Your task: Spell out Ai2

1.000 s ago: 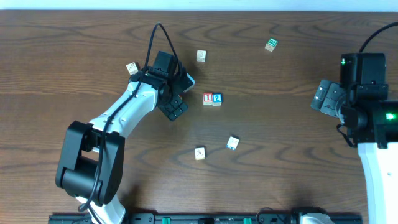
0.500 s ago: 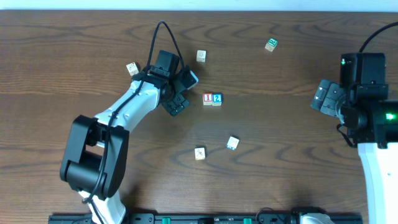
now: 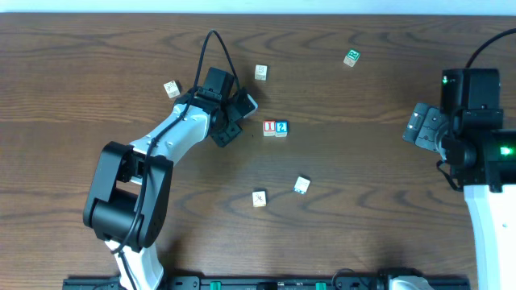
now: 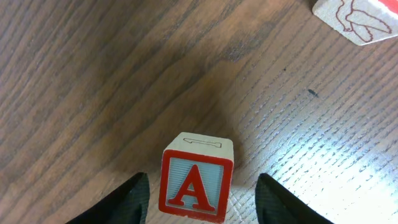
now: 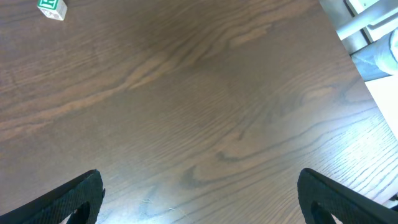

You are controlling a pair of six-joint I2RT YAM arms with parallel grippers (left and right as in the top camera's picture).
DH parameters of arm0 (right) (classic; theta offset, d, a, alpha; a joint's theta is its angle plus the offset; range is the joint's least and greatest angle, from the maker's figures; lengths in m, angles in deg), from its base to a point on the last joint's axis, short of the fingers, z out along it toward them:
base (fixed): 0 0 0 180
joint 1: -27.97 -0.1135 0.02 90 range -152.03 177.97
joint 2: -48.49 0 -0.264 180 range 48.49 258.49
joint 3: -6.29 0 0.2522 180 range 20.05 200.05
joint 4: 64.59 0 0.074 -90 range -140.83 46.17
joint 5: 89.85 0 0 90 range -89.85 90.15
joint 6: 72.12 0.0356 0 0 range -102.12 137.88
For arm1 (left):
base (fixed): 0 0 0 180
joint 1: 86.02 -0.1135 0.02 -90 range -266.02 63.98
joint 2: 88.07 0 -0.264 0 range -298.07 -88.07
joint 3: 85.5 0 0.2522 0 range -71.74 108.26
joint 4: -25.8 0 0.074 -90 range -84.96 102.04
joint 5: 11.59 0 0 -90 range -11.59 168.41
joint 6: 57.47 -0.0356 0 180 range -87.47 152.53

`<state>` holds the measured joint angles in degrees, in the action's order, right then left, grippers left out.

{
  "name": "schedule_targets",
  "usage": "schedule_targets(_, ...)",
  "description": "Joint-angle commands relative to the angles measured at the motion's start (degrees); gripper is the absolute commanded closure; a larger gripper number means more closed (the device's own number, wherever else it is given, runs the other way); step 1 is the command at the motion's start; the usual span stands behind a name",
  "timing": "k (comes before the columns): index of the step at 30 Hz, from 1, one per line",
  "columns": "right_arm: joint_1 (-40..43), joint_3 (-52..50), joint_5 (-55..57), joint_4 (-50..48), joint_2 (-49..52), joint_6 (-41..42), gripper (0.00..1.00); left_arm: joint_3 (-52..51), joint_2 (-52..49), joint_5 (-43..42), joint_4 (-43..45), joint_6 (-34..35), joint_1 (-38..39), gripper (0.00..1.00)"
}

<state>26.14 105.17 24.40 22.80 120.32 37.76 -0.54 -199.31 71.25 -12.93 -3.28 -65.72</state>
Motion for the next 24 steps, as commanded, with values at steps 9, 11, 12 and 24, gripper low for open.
schedule_targets(9,0.3,-0.2,0.8,0.0,0.1,-0.7,0.01,1.1,-0.8,-0.3,0.2,3.0,0.0,0.60)
schedule_targets(11,0.3,-0.2,0.8,0.0,0.1,-0.7,0.01,1.1,-0.8,-0.3,0.2,5.5,0.0,0.61)
schedule_targets(12,0.3,-0.2,0.8,0.0,0.1,-0.7,0.01,1.1,-0.8,-0.3,0.2,6.8,0.0,0.61)
schedule_targets(24,0.3,-0.2,0.8,0.0,0.1,-0.7,0.01,1.1,-0.8,0.1,0.6,33.6,0.0,0.67)
